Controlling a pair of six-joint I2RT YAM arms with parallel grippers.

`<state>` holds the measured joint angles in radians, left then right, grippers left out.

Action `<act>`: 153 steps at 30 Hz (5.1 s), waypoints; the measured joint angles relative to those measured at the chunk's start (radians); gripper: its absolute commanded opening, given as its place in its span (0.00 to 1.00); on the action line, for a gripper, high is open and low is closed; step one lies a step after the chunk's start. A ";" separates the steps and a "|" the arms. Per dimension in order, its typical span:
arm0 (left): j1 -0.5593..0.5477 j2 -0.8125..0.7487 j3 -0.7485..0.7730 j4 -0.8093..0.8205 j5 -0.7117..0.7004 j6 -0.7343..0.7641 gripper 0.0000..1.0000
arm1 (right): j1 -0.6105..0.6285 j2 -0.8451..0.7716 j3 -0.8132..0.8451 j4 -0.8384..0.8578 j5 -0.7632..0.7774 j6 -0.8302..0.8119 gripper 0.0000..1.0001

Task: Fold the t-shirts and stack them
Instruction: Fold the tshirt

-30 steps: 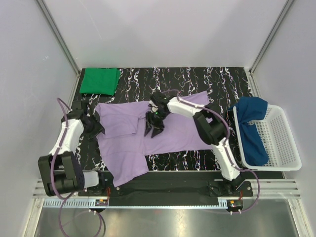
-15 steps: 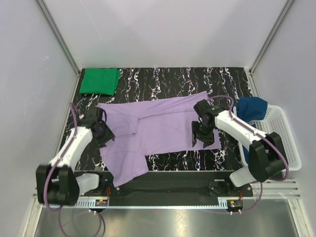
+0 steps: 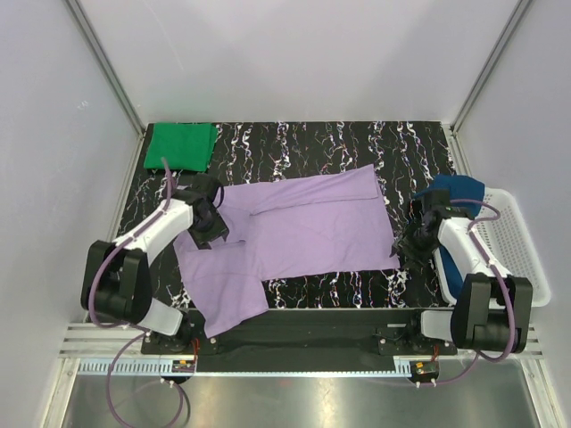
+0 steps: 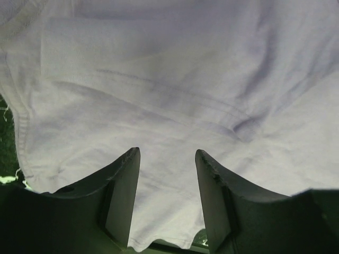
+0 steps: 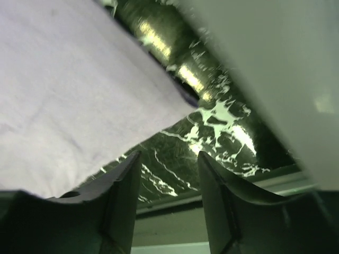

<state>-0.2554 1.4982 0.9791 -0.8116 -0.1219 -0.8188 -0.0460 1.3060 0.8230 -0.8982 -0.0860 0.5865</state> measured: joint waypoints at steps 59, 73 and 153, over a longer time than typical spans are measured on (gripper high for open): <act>0.167 0.563 0.674 -0.018 -0.018 0.131 0.59 | 0.149 0.187 0.114 0.115 -0.017 -0.030 0.58; -0.005 -0.458 -0.194 -0.236 -0.056 -0.122 0.46 | 0.185 0.216 0.115 0.115 0.013 -0.064 0.49; 0.255 -0.128 -0.263 -0.030 -0.074 -0.268 0.43 | 0.745 0.299 0.261 0.312 -0.189 -0.035 0.50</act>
<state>-0.0002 1.3705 0.7162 -0.8413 -0.1963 -1.0866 0.6991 1.6054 1.0836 -0.5865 -0.2749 0.5510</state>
